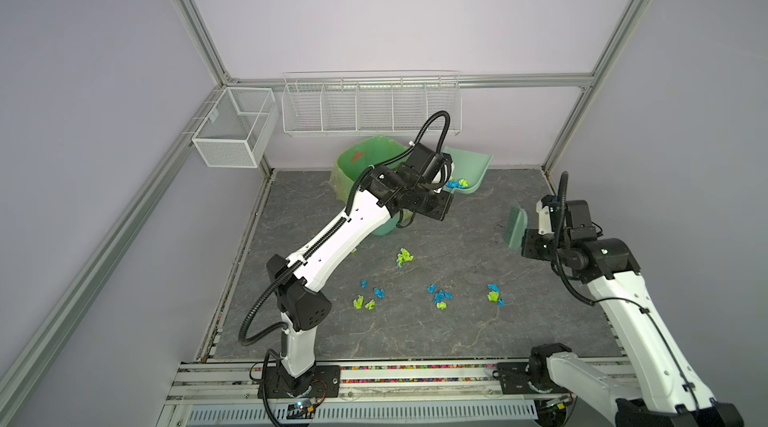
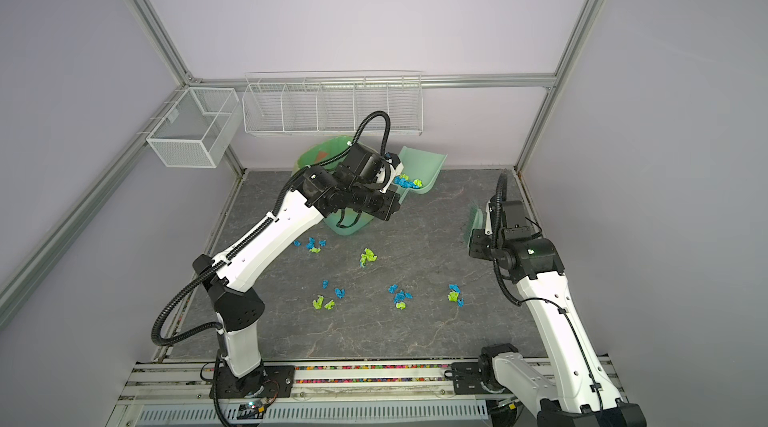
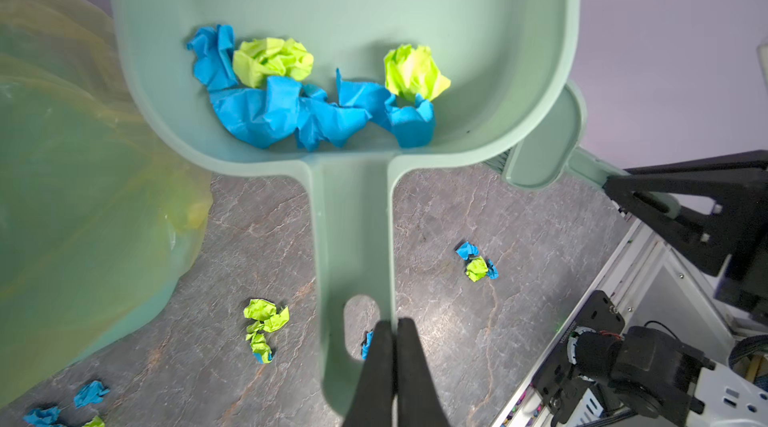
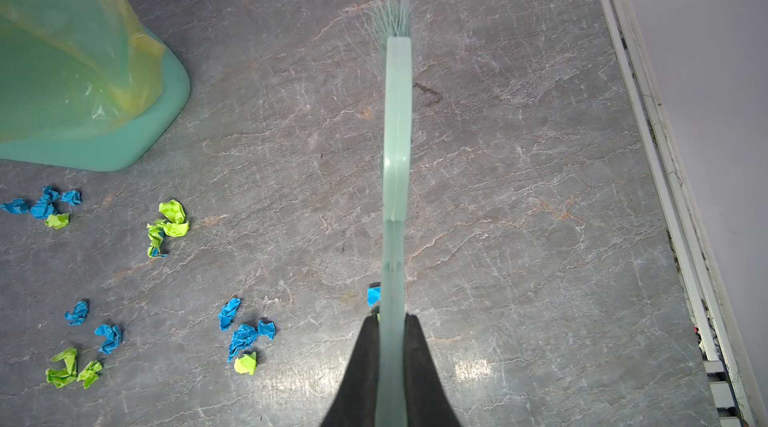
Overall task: Sweep away the paper scraps from the table
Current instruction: 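Lift the dustpan toward the trash bin with the left gripper while the right draws back, then tip the dustpan over the trash bin with the left gripper to empty scraps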
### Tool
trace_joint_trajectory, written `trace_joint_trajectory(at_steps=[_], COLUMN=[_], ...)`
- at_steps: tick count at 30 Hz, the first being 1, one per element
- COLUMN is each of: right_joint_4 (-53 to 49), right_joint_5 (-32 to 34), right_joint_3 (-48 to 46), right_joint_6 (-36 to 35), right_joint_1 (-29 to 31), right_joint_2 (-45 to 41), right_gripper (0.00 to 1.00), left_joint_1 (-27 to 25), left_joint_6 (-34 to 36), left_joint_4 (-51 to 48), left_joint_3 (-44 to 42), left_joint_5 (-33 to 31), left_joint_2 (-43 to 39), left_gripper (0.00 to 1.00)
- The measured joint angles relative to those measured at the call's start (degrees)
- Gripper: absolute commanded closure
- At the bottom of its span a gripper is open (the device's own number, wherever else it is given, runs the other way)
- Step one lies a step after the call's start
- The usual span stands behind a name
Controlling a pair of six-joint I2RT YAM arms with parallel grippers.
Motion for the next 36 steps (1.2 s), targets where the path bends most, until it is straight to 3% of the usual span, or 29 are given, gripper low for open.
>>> trace_joint_trajectory(at_steps=[8, 17, 27, 36], right_joint_4=[0.00, 0.02, 1.18, 1.27], right_joint_5=[-0.04, -0.15, -1.22, -1.31], right_joint_3=[0.00, 0.00, -0.11, -1.07], right_joint_6=[-0.20, -0.63, -0.61, -0.66], right_joint_1=[-0.07, -0.07, -0.07, -0.09], right_joint_2=[0.00, 0.00, -0.35, -1.60], right_gripper=[0.93, 0.93, 0.93, 0.93], left_joint_1=[3.04, 9.51, 12.17, 17.09], left_joint_6=[-3.04, -8.33, -11.52, -16.06], left_joint_4=[2.73, 11.85, 17.11, 24.20], left_joint_3=[-0.37, -9.11, -13.00, -21.66], left_joint_5=[1.92, 4.98, 8.37, 12.00], left_joint_2=[-0.72, -8.07, -9.38, -12.63], left_gripper=[1.00, 1.00, 1.00, 1.00])
